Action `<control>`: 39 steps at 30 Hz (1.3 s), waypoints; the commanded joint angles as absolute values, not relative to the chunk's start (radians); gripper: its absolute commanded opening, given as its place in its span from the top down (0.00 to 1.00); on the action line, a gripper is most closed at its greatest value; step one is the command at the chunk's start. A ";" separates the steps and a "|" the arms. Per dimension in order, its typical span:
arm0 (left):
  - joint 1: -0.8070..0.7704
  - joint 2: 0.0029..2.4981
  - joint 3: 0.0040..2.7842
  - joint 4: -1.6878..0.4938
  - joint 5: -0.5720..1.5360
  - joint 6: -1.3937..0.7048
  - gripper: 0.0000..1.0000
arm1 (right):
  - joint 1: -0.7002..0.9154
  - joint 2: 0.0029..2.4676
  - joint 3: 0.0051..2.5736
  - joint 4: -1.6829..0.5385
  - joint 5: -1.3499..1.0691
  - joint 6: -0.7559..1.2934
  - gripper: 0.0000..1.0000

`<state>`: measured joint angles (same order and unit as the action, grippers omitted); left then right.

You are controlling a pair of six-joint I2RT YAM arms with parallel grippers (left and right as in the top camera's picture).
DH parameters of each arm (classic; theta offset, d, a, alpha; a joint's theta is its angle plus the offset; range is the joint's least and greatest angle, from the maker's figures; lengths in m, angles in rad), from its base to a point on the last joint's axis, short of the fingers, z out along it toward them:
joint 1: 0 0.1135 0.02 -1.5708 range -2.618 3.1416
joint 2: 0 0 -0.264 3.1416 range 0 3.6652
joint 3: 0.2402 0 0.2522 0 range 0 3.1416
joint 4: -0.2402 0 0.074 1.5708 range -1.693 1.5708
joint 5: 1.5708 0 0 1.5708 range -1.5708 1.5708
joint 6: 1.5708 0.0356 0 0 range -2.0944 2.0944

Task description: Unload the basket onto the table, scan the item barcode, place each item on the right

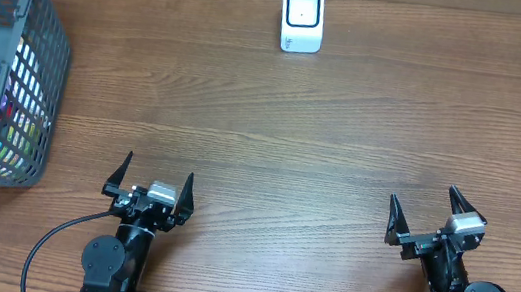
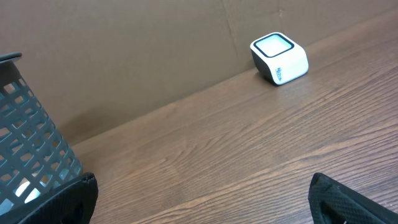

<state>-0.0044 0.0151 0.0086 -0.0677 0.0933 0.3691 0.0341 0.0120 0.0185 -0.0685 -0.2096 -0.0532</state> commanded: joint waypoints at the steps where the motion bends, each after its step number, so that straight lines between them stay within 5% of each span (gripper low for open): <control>1: 0.001 0.006 0.005 -0.070 0.094 0.352 0.00 | 0.032 0.003 0.008 -0.063 -0.203 -0.054 0.00; 39: 0.001 0.006 0.006 -0.059 0.079 0.358 0.00 | 0.032 0.003 0.009 -0.054 -0.231 -0.049 0.00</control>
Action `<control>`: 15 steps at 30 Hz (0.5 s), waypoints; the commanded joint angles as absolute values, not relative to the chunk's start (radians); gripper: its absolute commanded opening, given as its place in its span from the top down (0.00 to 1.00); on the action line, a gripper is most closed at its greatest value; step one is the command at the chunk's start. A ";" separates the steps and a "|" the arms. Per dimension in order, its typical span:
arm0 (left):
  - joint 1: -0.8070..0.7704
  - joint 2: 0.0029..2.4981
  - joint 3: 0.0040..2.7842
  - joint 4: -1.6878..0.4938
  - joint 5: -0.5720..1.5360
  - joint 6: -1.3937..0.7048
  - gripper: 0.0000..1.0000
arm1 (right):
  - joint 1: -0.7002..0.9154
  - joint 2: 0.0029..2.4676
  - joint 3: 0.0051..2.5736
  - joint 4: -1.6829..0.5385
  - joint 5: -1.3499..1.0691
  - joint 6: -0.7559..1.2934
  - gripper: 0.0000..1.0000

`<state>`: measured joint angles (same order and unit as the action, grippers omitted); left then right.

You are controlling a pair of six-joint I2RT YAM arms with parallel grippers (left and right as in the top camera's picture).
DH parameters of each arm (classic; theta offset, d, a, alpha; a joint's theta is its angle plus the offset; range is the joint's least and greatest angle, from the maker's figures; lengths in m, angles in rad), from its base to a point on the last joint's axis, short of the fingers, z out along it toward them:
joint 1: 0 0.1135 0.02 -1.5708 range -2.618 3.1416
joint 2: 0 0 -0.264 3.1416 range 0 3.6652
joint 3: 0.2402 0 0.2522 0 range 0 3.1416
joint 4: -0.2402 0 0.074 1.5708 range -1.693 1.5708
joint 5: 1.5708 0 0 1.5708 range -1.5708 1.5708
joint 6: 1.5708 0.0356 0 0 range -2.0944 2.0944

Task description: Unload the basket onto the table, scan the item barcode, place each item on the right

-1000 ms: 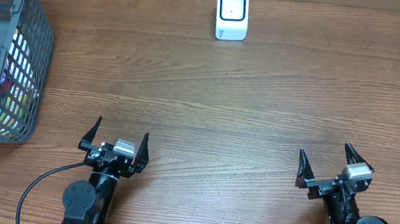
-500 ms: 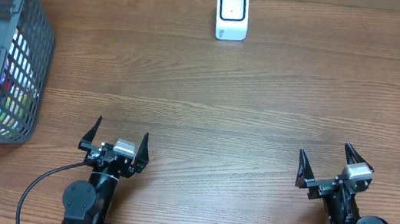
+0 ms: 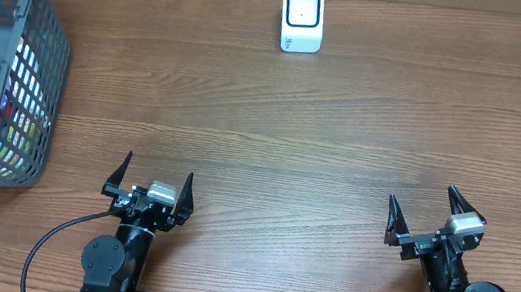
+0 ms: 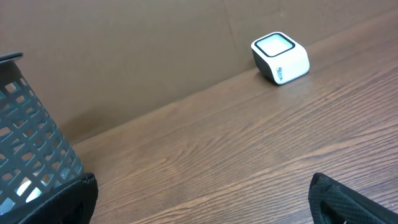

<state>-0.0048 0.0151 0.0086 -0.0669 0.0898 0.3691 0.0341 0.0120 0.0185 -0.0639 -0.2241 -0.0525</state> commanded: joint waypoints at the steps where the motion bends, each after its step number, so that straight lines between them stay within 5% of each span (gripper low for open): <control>1: 0.001 0.006 0.006 -0.050 0.078 0.354 0.00 | 0.032 0.003 0.011 -0.055 -0.230 -0.049 0.00; 15: 0.001 0.006 0.072 -0.055 0.077 0.238 0.00 | 0.032 0.007 0.086 -0.070 -0.257 -0.040 0.00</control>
<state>-0.0048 0.0151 0.0231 -0.0563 0.0895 0.2798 0.0345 0.0120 0.0360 -0.0685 -0.2413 -0.0517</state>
